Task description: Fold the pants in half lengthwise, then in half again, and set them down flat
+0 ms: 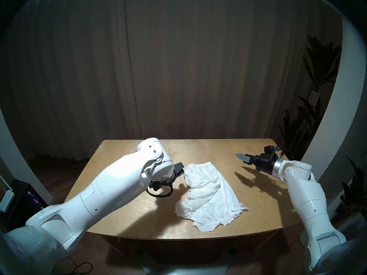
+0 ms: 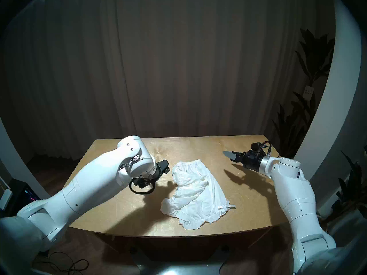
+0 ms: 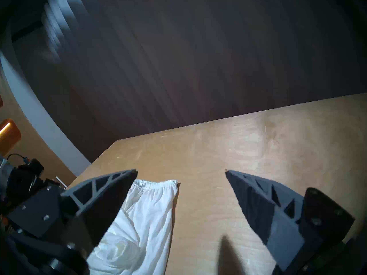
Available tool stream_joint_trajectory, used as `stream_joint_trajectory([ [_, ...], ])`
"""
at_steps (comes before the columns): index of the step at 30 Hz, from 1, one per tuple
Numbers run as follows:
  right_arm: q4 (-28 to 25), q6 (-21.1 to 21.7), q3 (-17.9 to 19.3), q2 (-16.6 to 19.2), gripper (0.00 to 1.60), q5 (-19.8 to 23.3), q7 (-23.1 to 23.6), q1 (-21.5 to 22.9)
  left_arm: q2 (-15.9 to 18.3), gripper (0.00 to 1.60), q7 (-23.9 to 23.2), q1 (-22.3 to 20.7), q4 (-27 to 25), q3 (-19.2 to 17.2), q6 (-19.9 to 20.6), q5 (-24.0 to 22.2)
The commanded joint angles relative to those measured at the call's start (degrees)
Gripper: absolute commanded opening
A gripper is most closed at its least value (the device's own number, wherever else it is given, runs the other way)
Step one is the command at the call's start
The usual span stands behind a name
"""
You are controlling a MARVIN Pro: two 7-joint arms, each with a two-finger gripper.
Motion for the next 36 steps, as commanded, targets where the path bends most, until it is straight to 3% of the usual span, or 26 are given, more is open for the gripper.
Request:
stream_joint_trajectory([
  [1, 0.09, -0.27, -0.03, -1.32, 1.60, -0.15, -2.27, 3.17, 6.62, 1.57, -6.98, 4.39, -7.05, -3.63, 2.47, -3.29],
  [6, 0.59, -0.15, -0.08, -2.12, 1.60, -0.13, -4.19, 4.04, 8.99, 1.60, -10.74, 7.28, -9.49, -6.78, 4.18, -5.00],
  [7, 0.70, -0.17, -0.12, -2.31, 1.60, -0.14, -4.70, 4.18, 9.75, 1.60, -13.49, 8.07, -9.74, -7.65, 4.75, -5.32],
  [11, 0.88, -0.11, -0.22, -2.71, 1.60, -0.12, -5.80, 4.30, 9.14, 1.60, -16.18, 9.42, -8.89, -10.54, 6.42, -5.85],
  [17, 0.90, 0.17, 0.12, -2.90, 1.60, 0.23, -6.86, 4.19, 6.00, 1.58, -22.57, 10.79, -3.36, -12.35, 9.20, -4.98],
  [18, 0.87, 0.27, 0.31, -2.91, 1.60, 0.40, -6.96, 4.22, 5.04, 1.58, -21.84, 10.63, -2.65, -12.45, 9.87, -4.65],
  [25, 0.27, 0.54, 1.39, -2.91, 1.60, 1.17, -7.53, 4.28, 1.37, 1.56, -29.05, 10.66, 3.34, -11.96, 13.96, -1.60],
  [28, 0.16, 0.44, 1.61, -2.85, 1.60, 1.15, -7.84, 4.05, 0.04, 1.46, -32.07, 10.28, 4.25, -12.20, 15.74, -0.46],
  [36, -1.20, 1.11, 2.50, -2.89, 1.60, 1.70, -8.19, 2.90, -2.28, 1.54, -39.75, 11.03, 6.38, -12.12, 20.01, 3.94],
])
